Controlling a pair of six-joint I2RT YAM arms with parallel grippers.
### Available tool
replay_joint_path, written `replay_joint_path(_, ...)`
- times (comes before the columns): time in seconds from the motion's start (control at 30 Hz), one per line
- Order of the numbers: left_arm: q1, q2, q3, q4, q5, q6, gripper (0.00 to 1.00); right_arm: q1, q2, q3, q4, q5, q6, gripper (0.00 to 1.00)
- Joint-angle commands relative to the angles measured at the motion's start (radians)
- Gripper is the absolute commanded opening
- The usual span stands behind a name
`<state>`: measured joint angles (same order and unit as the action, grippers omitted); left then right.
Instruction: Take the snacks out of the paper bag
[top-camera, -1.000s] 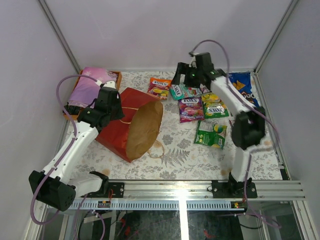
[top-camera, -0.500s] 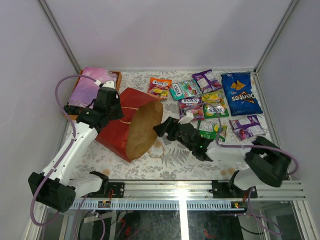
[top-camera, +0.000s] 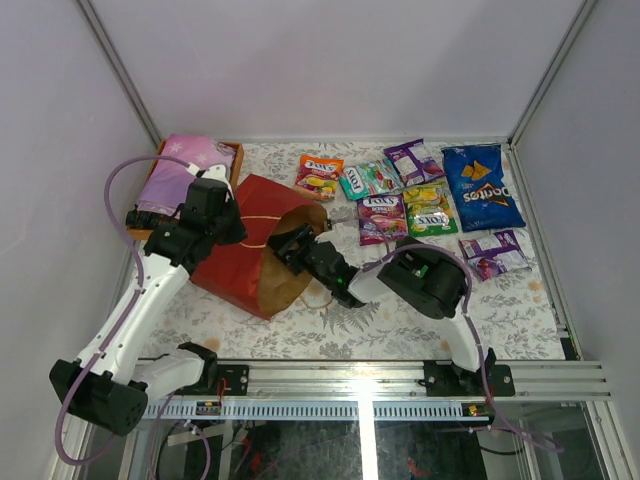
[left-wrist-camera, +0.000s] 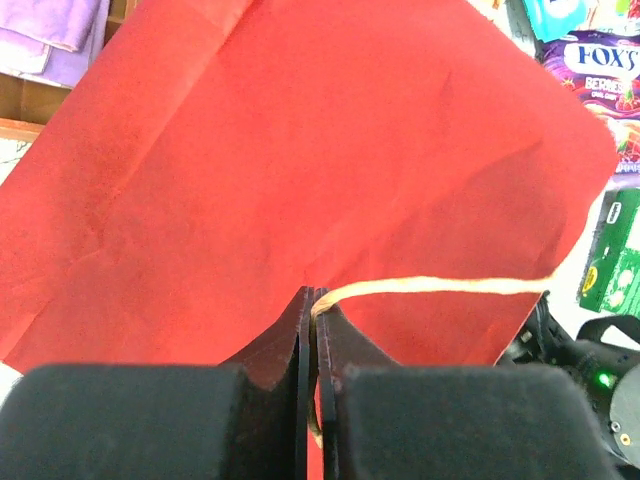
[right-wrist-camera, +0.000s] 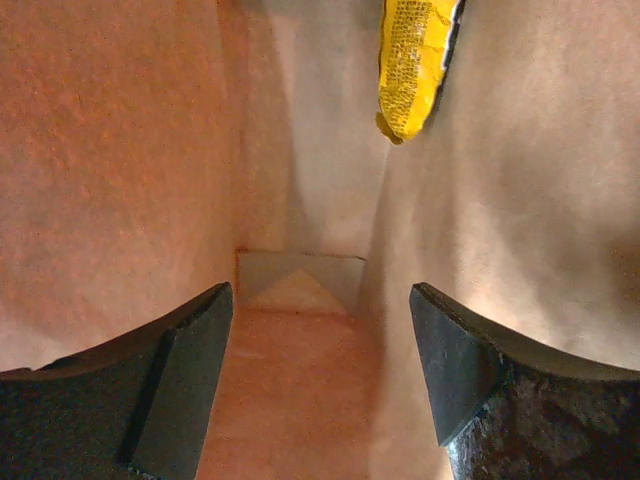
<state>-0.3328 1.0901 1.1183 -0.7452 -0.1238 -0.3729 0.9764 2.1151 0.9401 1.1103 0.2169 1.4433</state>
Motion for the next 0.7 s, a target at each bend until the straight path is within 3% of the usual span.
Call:
replay_joint_path(0.0,0.006,-0.027,-0.005,-0.034,0.008,0.003,0.00,0.007,0.054,0.142,-0.051,0.068,0.160,0.79)
replay_joint_path(0.3,0.007,-0.042,-0.054,-0.037,0.072,-0.006,0.00,0.010,0.222,0.399,-0.318,0.096,0.301,0.79)
replay_joint_path(0.67,0.005,-0.012,-0.024,-0.056,0.070,0.028,0.00,0.032,0.346,0.658,-0.583,0.148,0.310,0.84)
